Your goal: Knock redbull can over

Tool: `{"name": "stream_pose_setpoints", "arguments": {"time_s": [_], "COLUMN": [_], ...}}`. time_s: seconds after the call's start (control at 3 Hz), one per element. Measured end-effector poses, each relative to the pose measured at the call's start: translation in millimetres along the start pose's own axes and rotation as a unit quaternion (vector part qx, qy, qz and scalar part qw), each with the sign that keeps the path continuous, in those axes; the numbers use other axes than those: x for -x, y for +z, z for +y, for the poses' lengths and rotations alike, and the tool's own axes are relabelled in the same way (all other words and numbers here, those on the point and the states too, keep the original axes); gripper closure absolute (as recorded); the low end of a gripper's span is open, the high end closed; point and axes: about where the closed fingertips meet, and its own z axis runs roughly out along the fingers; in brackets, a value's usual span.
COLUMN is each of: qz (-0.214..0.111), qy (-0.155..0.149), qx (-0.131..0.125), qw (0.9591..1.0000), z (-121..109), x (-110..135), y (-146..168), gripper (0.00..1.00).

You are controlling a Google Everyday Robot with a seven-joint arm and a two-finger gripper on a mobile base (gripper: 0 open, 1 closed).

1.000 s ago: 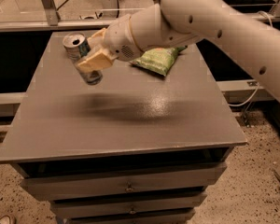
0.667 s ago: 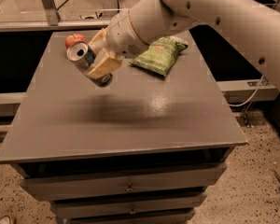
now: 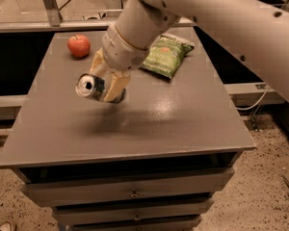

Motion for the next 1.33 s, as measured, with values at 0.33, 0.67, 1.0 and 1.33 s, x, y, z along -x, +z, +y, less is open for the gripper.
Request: {"name": "stream_pose_setpoints", "arguments": {"time_s": [0.33, 0.67, 1.0, 1.33], "qz": [0.059, 0.103, 0.124, 0.131], "qy": [-0.014, -0.001, 0.021, 0.040], "qx": [0.060, 0.111, 0.137, 0.145], "qw": [0.9963, 0.9884, 0.9826, 0.9799], "z": [6, 8, 6, 4], "x": [-7, -12, -10, -9], "y": [18, 36, 48, 54], "gripper": [1.00, 0.84, 0.59, 0.37]}}
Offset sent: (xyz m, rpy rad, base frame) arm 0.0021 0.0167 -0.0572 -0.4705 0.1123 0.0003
